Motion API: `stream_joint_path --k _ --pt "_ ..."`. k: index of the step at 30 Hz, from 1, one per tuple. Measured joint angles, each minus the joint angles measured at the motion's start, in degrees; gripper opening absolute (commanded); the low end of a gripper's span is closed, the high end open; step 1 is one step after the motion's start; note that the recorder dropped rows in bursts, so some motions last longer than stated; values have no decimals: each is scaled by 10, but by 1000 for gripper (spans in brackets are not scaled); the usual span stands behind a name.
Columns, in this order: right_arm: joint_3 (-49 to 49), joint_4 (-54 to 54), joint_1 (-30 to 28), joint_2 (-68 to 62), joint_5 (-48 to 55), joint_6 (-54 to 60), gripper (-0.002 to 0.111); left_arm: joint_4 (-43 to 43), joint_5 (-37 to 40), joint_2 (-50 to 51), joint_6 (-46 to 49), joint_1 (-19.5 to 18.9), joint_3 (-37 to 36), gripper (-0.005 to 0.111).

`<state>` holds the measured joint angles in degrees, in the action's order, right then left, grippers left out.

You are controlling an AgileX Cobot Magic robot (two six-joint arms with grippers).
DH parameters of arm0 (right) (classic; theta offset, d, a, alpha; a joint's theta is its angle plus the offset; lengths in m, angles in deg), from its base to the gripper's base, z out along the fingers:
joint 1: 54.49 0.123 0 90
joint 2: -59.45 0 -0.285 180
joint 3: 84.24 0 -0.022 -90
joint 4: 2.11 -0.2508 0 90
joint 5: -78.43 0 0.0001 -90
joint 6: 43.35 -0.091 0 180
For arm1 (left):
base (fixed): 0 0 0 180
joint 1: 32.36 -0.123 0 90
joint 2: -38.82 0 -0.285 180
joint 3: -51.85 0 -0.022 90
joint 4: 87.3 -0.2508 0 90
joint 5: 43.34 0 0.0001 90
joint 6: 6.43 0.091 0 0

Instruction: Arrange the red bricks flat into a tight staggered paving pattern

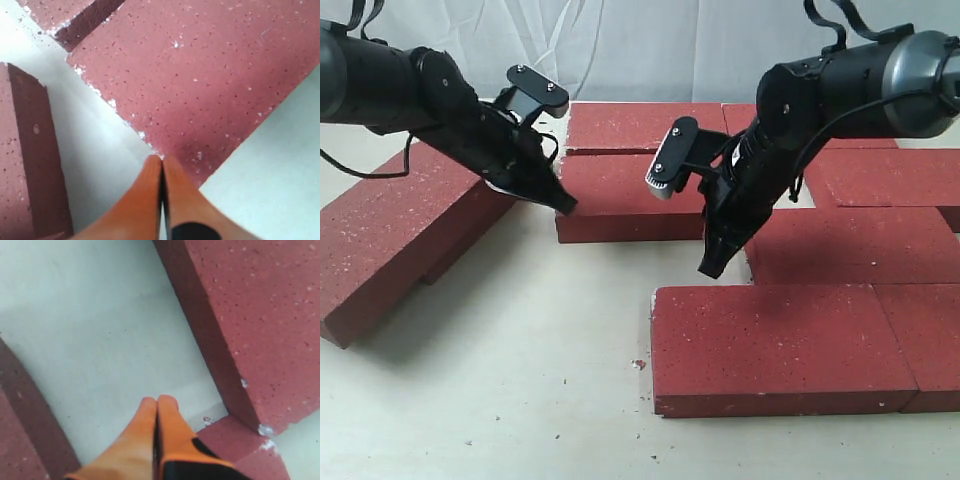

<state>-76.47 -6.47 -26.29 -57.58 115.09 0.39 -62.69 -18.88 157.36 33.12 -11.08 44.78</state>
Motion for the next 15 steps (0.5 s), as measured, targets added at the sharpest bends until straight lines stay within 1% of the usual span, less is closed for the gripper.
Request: stream_joint_path --k 6,15 --pt "0 2 0 -20 -18 10 -1 -3 10 9 -5 -11 0 0" --pt "0 9 0 -30 -35 14 -1 -5 -21 43 -5 -11 0 0"
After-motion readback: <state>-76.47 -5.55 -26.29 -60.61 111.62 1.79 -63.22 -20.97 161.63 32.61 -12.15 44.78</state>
